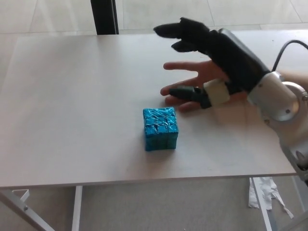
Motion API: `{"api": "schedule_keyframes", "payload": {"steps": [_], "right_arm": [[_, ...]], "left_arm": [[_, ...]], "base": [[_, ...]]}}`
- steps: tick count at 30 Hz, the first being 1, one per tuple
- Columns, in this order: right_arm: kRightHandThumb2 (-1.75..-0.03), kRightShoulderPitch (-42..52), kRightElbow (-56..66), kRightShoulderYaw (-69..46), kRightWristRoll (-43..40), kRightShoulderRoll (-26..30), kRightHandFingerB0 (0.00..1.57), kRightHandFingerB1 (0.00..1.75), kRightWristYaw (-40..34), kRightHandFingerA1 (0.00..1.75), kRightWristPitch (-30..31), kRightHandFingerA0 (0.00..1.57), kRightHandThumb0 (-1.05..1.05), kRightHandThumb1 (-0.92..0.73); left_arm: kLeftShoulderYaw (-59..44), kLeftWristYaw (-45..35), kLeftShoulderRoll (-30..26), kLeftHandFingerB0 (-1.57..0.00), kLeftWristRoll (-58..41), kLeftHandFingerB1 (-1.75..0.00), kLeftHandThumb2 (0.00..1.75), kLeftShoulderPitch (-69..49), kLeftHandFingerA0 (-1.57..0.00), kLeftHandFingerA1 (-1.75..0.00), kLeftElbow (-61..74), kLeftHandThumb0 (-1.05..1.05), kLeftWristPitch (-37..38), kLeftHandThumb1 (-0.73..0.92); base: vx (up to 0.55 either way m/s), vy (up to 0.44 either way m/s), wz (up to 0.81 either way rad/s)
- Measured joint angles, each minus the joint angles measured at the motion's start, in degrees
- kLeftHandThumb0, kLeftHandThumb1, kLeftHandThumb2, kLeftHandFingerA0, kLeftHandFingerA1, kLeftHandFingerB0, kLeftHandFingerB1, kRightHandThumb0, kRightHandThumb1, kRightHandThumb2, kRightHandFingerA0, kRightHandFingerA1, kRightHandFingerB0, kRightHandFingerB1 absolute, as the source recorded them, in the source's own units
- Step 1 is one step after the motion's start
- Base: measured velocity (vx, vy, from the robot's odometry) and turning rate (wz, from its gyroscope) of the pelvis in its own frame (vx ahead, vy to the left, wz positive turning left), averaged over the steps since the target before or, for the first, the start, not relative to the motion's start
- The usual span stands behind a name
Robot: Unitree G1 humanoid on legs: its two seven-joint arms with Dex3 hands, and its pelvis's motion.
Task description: The robot uses its right hand to pick up a cube kept in the middle of the desk infront of it and hands it to a person
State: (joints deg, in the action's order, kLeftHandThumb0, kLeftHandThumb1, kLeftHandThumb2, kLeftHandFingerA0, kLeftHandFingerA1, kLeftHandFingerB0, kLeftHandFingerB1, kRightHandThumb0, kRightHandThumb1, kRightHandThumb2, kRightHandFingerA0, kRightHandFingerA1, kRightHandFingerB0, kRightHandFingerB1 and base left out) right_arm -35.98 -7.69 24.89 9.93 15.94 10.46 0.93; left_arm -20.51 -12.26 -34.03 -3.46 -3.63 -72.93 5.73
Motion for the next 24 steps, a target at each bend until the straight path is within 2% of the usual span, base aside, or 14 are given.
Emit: {"api": "schedule_keyframes", "payload": {"steps": [2, 4, 5, 6, 13, 14, 15, 16, 21, 22, 23, 24], "right_arm": [[-0.59, -0.9, -1.8, 2.3, 1.6, 0.0, 0.29, 0.38, 0.0, 0.55, 0.2, 0.29, -0.77, -0.59], [-0.59, -1.8, -3.6, 4.4, 3.3, 0.1, 0.29, 0.37, 0.0, 0.53, 0.4, 0.28, -0.78, -0.6], [-0.6, -2.3, -4.7, 5.7, 4.3, 0.2, 0.3, 0.38, 0.0, 0.53, 0.5, 0.28, -0.78, -0.61], [-0.6, -2.6, -5.5, 6.5, 5.0, 0.2, 0.29, 0.36, 0.0, 0.51, 0.5, 0.27, -0.78, -0.62], [-0.61, -4.2, -9.7, 12.7, 10.7, 0.3, 0.27, 0.35, 0.0, 0.49, 1.1, 0.23, -0.82, -0.67], [-0.79, -4.4, -10.0, 13.6, 11.5, 0.3, 0.21, 0.41, 0.0, 0.51, 1.3, 0.19, -0.87, -0.54], [-0.79, -4.5, -10.2, 14.2, 12.1, 0.3, 0.21, 0.41, 0.0, 0.51, 1.4, 0.19, -0.87, -0.54], [-0.62, -4.8, -10.5, 15.1, 13.1, 0.2, 0.24, 0.35, 0.0, 0.47, 1.6, 0.2, -0.84, -0.7], [-0.63, -5.8, -11.8, 19.1, 17.4, -0.1, 0.21, 0.34, 0.3, 0.46, 3.1, 0.17, -0.88, -0.74], [-0.82, -5.9, -12.0, 19.8, 18.2, -0.2, 0.15, 0.41, 0.4, 0.5, 3.5, 0.14, -0.96, -0.61], [-0.82, -6.2, -12.2, 20.5, 19.1, -0.3, 0.15, 0.41, 0.7, 0.5, 4.0, 0.14, -0.96, -0.61], [-0.99, -6.4, -12.3, 21.2, 19.8, -0.4, 0.0, 0.5, 0.9, 0.53, 4.5, 0.03, -0.41, -0.3]], "left_arm": [[0.0, 0.0, 0.0, -0.55, 0.0, -0.42, 0.58, 0.0, -0.61, -0.55, 0.0, -0.65, 0.0, 0.59], [0.0, 0.0, 0.0, -0.58, 0.0, -0.43, 0.58, 0.0, -0.59, -0.54, 0.0, -0.62, 0.0, 0.58], [0.0, 0.0, 0.0, -0.49, 0.0, -0.55, 0.85, 0.1, -0.55, -0.62, 0.0, -0.64, 0.0, 0.45], [0.0, 0.0, 0.0, -0.56, 0.0, -0.42, 0.57, 0.1, -0.61, -0.53, 0.0, -0.63, 0.0, 0.58], [0.4, -0.1, 0.0, -0.58, 0.1, -0.44, 0.58, 0.5, -0.61, -0.58, 0.0, -0.66, 0.0, 0.57], [0.6, -0.1, 0.0, -0.57, 0.1, -0.44, 0.58, 0.6, -0.61, -0.58, 0.0, -0.67, 0.0, 0.57], [0.7, -0.1, 0.0, -0.57, 0.1, -0.44, 0.58, 0.6, -0.61, -0.58, 0.0, -0.67, 0.0, 0.57], [0.8, -0.1, 0.0, -0.57, 0.1, -0.44, 0.58, 0.7, -0.61, -0.59, 0.0, -0.67, 0.0, 0.58], [1.3, -0.1, 0.0, -0.6, 0.1, -0.44, 0.58, 0.8, -0.61, -0.56, -0.1, -0.69, 0.0, 0.58], [1.4, -0.1, 0.0, -0.61, 0.1, -0.45, 0.58, 0.8, -0.6, -0.57, -0.1, -0.7, 0.0, 0.59], [1.5, -0.1, 0.0, -0.61, 0.1, -0.45, 0.58, 0.8, -0.6, -0.57, -0.1, -0.7, 0.0, 0.59], [1.6, -0.1, 0.0, -0.59, 0.1, -0.44, 0.58, 0.8, -0.6, -0.55, -0.1, -0.68, 0.0, 0.59]], "base": [[0.0, 0.0, 0.0], [0.0, 0.0, 0.0], [0.0, 0.0, 0.0], [0.0, 0.0, 0.0], [0.0, 0.0, 0.0], [0.0, 0.0, 0.0], [0.0, 0.0, 0.0], [0.0, 0.0, 0.0], [0.0, 0.0, 0.0], [0.0, 0.0, 0.0], [0.0, 0.0, 0.0], [0.0, 0.0, 0.0]]}}
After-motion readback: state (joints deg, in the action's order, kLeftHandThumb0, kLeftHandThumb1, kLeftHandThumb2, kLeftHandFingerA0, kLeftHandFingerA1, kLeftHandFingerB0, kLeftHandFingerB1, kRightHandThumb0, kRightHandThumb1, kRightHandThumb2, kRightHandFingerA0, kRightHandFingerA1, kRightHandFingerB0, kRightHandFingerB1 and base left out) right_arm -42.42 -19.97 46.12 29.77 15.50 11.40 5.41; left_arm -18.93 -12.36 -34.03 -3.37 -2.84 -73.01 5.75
